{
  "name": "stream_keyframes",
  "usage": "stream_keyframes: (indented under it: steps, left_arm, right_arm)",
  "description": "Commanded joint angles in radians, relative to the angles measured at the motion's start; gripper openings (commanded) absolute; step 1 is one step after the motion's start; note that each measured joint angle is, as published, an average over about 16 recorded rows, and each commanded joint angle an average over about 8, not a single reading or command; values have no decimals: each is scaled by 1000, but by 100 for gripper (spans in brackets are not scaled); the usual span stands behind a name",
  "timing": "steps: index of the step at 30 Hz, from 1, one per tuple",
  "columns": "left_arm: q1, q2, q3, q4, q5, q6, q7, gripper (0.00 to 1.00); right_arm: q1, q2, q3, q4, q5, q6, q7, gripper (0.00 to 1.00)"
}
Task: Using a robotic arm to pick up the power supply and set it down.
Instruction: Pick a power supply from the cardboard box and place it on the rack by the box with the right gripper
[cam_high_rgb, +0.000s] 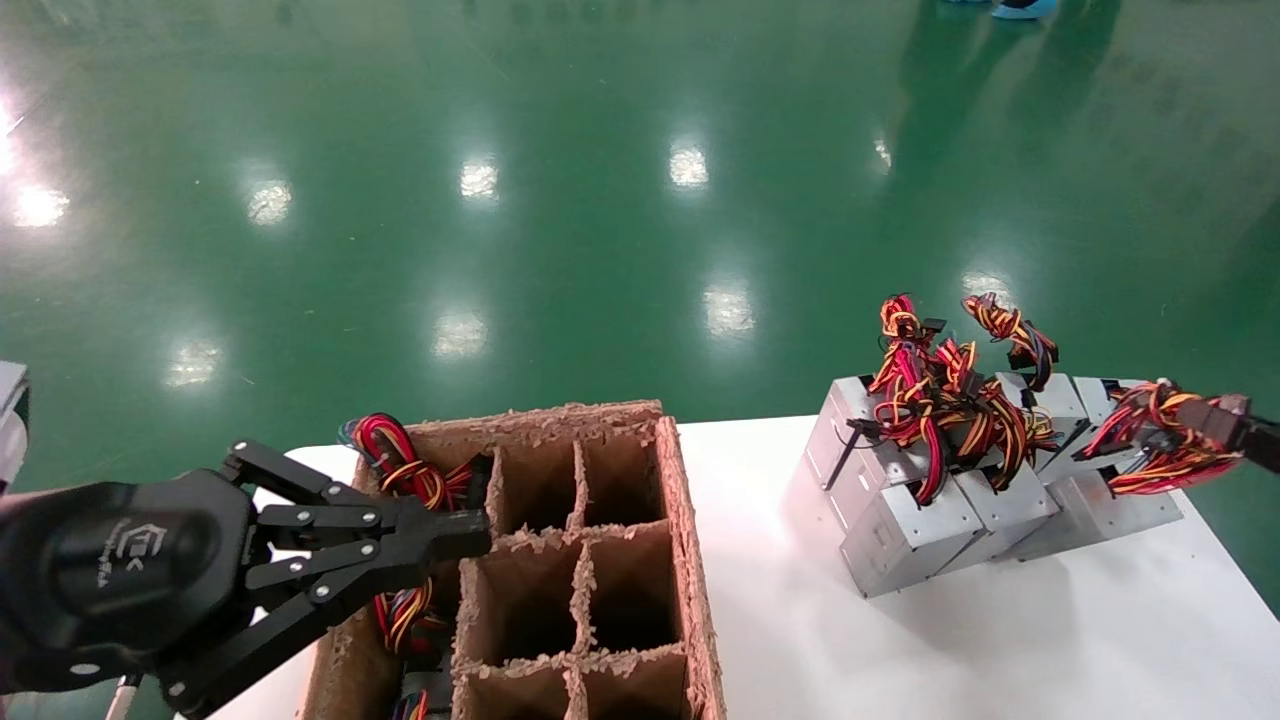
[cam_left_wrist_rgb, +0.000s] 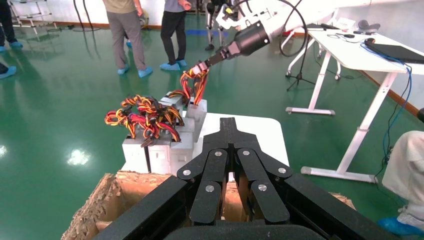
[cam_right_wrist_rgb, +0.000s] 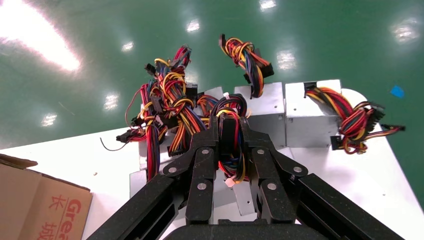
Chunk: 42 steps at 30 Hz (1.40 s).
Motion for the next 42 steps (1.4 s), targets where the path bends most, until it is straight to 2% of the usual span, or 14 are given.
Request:
stream_keyframes:
  steps: [1,7,11,20,27,28,35,36,42]
  left_arm:
    - [0,0,0,0,0,0,0,0]
    - [0,0,0,0,0,0,0,0]
    - [0,0,0,0,0,0,0,0]
    - [0,0,0,0,0,0,0,0]
    - [0,0,0,0,0,0,0,0]
    - [0,0,0,0,0,0,0,0]
    - [0,0,0,0,0,0,0,0]
    - [0,0,0,0,0,0,0,0]
    - [0,0,0,0,0,0,0,0]
  right_arm:
    - [6,-9,-13,13,-13,17,8,0]
    - [94,-60,-86,12,-101,53,48,0]
    - [179,-102,-141,-7,-168,49,83,0]
    - [381,-188,-256,-81,-325,-24,159,0]
    - [485,-230,-308,-136,-409,-78,203,1]
    - [495,-234,-313,-141,-418,-83,208,6]
    - [546,-253,-335,-163,-459,-105,235,90]
    - [551,-254,-337,-164,-462,-108,238,98]
    - [572,-254,-341,-164,-474,-117,252,100]
